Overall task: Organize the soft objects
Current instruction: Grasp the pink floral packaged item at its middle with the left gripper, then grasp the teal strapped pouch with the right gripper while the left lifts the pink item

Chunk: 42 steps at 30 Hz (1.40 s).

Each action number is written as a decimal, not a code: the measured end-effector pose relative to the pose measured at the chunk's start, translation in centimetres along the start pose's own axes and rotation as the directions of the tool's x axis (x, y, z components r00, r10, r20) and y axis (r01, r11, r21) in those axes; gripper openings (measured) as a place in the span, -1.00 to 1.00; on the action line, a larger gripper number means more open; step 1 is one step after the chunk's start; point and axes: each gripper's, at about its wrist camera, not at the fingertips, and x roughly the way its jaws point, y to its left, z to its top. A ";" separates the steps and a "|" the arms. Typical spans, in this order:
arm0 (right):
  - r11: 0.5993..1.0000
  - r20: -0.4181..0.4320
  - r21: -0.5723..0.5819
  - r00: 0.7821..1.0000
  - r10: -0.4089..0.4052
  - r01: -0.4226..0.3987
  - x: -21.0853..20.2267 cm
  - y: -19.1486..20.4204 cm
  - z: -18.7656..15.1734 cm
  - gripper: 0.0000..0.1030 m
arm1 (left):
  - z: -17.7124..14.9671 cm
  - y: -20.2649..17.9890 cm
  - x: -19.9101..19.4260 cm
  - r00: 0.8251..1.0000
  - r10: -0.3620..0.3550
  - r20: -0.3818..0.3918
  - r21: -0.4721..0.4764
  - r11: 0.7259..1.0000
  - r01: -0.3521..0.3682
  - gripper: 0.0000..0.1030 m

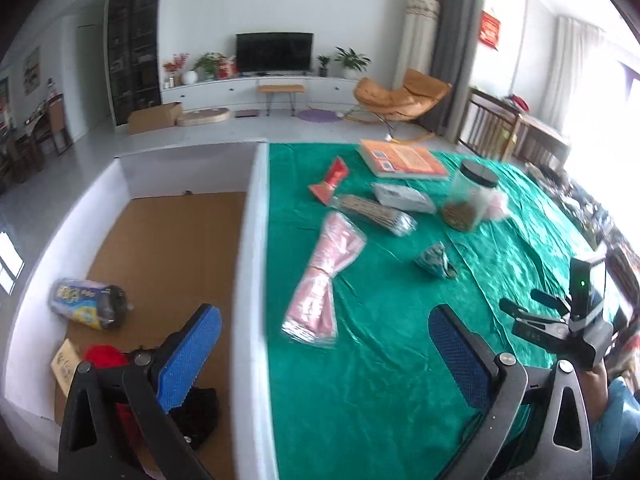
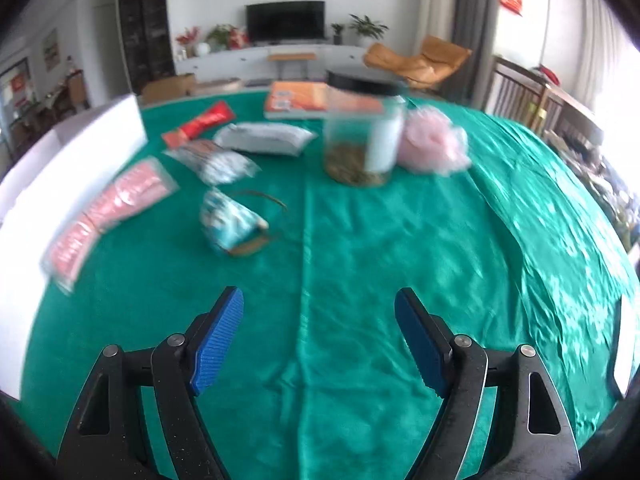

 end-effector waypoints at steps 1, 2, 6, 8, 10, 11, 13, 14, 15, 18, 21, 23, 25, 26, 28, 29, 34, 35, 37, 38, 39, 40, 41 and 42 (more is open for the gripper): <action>1.000 -0.002 0.004 1.000 -0.010 0.010 0.3 -0.6 -0.6 0.57 | -0.3 -1.3 0.9 1.000 -0.008 -0.027 0.028 1.000 0.009 1.00; 1.000 -0.001 0.002 1.000 -0.019 0.019 0.5 -1.0 -1.0 0.57 | -0.5 -2.6 1.9 0.999 -0.016 -0.052 0.053 0.998 0.019 1.00; 1.000 -0.037 0.012 0.999 0.000 0.000 0.8 -0.7 -1.8 0.57 | -0.7 -5.4 5.0 0.992 -0.010 -0.122 0.106 0.994 0.023 1.00; 1.000 -0.043 0.012 0.999 0.005 -0.005 0.5 -0.2 -2.2 0.57 | 0.4 -5.7 6.3 0.992 0.013 -0.125 0.112 0.994 0.001 1.00; 1.000 -0.043 0.015 0.999 0.009 -0.009 1.0 0.4 -2.2 0.57 | 1.7 -5.6 7.6 0.992 0.034 -0.120 0.116 0.993 -0.020 1.00; 1.000 -0.044 0.019 0.999 0.014 -0.013 0.9 0.3 -2.3 0.57 | 2.5 -5.4 8.6 0.991 0.054 -0.119 0.117 0.992 -0.040 1.00; 0.999 -0.046 0.028 0.999 0.019 -0.018 0.9 0.4 -2.4 0.59 | 4.1 -5.2 11.0 0.989 0.094 -0.117 0.125 0.989 -0.079 1.00; 0.999 -0.046 0.028 0.999 0.020 -0.018 0.9 0.4 -2.4 0.59 | 4.8 -5.0 12.4 0.986 0.119 -0.120 0.128 0.986 -0.103 0.99; 0.999 -0.046 0.027 0.999 0.019 -0.017 0.9 0.4 -2.4 0.59 | 5.5 -4.6 13.7 0.981 0.141 -0.133 0.128 0.984 -0.124 0.99; 0.999 -0.046 0.027 0.999 0.021 -0.020 1.0 0.4 -2.4 0.60 | 6.1 -3.2 17.7 0.962 0.175 -0.208 0.107 0.982 -0.155 0.99; 0.999 -0.046 0.027 0.999 0.022 -0.020 1.0 0.5 -2.3 0.61 | 5.9 -2.4 19.6 0.951 0.176 -0.254 0.088 0.983 -0.159 0.99; 0.999 -0.046 0.026 0.999 0.024 -0.023 1.1 0.6 -2.3 0.62 | 5.4 -2.2 20.3 0.942 0.180 -0.283 0.099 0.982 -0.159 0.99; 0.999 -0.046 0.027 0.999 0.028 -0.027 1.1 0.6 -2.3 0.64 | 4.9 -2.3 20.8 0.935 0.173 -0.308 0.109 0.983 -0.146 0.99; 0.999 -0.047 0.027 0.998 0.029 -0.027 1.1 0.7 -2.3 0.64 | 4.6 -2.3 20.9 0.934 0.165 -0.317 0.109 0.985 -0.137 0.99; 0.999 -0.047 0.027 0.998 0.029 -0.028 1.1 0.7 -2.3 0.65 | 4.1 -2.3 21.2 0.933 0.138 -0.331 0.093 0.989 -0.113 0.94; 0.999 -0.047 0.027 0.998 0.029 -0.028 1.1 0.7 -2.3 0.65 | 4.0 -2.3 21.1 0.935 0.144 -0.325 0.093 0.988 -0.120 0.82; 0.999 -0.047 0.028 0.998 0.029 -0.028 1.1 0.8 -2.3 0.65 | 3.7 -2.4 19.6 0.944 0.199 -0.263 0.089 0.979 -0.181 -0.11; 0.999 -0.047 0.027 0.998 0.029 -0.028 1.1 0.7 -2.3 0.65 | 3.6 -2.3 19.2 0.946 0.196 -0.257 0.076 0.980 -0.183 -0.26; 0.999 -0.047 0.027 0.998 0.029 -0.028 1.1 0.8 -2.3 0.65 | 3.4 -2.1 18.3 0.951 0.155 -0.266 0.032 0.988 -0.152 -0.41; 0.999 -0.047 0.027 0.998 0.029 -0.028 1.1 0.8 -2.3 0.65 | 3.2 -2.1 17.7 0.953 0.132 -0.272 0.014 0.991 -0.134 -0.48; 0.999 -0.047 0.028 0.998 0.029 -0.028 1.1 0.8 -2.3 0.65 | 2.9 -2.3 17.1 0.954 0.100 -0.281 -0.008 0.994 -0.106 -0.50; 0.999 -0.047 0.028 0.998 0.029 -0.028 1.1 0.7 -2.3 0.65 | 2.5 -2.5 16.6 0.953 0.064 -0.296 -0.028 0.997 -0.075 -0.50; 0.999 -0.047 0.028 0.998 0.029 -0.028 1.1 0.7 -2.3 0.65 | 2.0 -2.8 16.0 0.952 0.029 -0.305 -0.048 0.998 -0.046 -0.50; 0.999 -0.047 0.028 0.998 0.029 -0.028 1.1 0.7 -2.3 0.65 | 1.6 -3.1 15.6 0.952 0.011 -0.305 -0.058 0.998 -0.031 -0.47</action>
